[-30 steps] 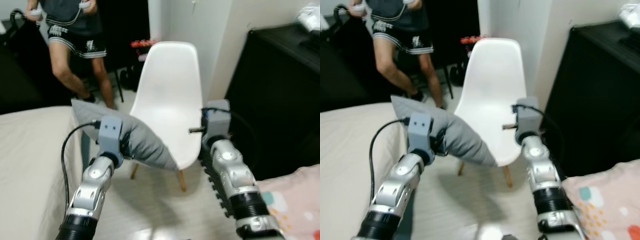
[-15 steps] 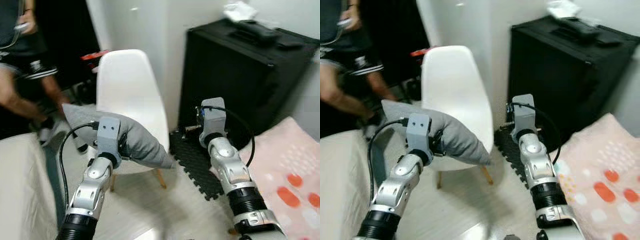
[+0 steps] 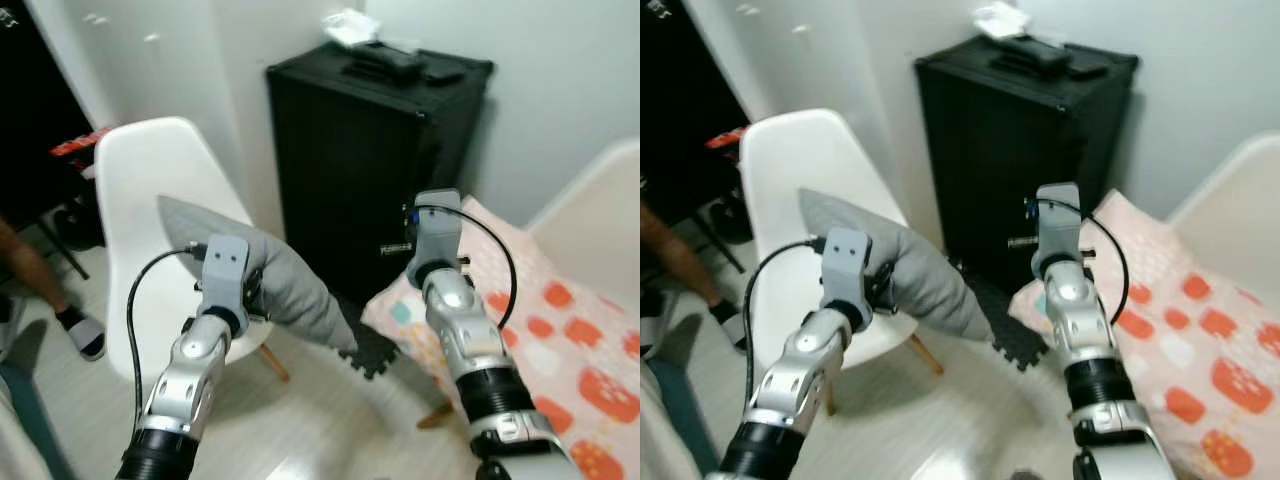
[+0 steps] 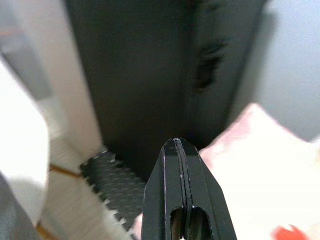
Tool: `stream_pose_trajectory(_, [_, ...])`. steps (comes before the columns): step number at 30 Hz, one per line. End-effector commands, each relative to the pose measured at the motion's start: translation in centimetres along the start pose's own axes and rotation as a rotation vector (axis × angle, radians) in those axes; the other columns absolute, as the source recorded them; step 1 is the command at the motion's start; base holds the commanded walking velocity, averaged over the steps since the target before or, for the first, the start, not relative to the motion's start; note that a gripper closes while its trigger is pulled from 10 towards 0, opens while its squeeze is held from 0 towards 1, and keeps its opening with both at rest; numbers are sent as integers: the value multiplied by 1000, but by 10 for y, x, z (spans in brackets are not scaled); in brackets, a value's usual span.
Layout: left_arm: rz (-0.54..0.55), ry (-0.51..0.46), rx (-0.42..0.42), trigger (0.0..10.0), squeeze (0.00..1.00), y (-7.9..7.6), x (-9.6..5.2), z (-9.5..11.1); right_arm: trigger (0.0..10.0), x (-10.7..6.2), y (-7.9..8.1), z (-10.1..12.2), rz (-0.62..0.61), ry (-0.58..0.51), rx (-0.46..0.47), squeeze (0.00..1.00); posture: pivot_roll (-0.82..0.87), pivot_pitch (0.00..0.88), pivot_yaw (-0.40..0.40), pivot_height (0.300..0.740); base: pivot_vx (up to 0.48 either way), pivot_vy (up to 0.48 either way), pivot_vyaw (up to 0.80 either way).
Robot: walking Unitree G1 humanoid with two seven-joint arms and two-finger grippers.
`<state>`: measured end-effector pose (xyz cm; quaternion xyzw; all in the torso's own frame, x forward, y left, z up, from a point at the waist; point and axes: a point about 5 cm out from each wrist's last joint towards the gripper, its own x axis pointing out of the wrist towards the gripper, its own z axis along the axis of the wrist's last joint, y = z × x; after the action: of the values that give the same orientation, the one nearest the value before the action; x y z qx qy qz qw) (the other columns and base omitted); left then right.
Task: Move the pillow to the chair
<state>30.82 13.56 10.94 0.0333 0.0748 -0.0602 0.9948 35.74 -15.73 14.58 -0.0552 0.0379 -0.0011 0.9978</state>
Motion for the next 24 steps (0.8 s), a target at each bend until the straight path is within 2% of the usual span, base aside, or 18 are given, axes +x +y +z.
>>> stream_pose_trajectory(1, [34,-78,9,10000,0,7,2,15,10000,0,2,-3,8,9,4,0,34,67,72,740,0,0,-800])
stream_pose_trajectory(7, [6,-74,29,10000,0,4,4,13,10000,0,-4,-1,-6,2,4,0,33,78,65,740,0,0,-800])
stream_pose_trajectory(11, [35,-84,-15,10000,0,8,4,19,10000,2,-7,2,-12,-2,3,0,27,82,77,740,0,0,-800])
stream_pose_trajectory(16, [20,-73,20,10000,0,5,6,13,10000,3,-13,5,-45,-12,22,0,29,80,68,740,0,0,-800])
stream_pose_trajectory(18, [26,-84,-42,10000,0,4,7,20,10000,3,-14,4,-39,-12,3,0,28,85,72,740,0,0,-800])
stream_pose_trajectory(24, [53,-81,-60,10000,0,8,8,21,10000,0,-11,-5,-26,11,-8,0,37,82,72,740,0,0,-800])
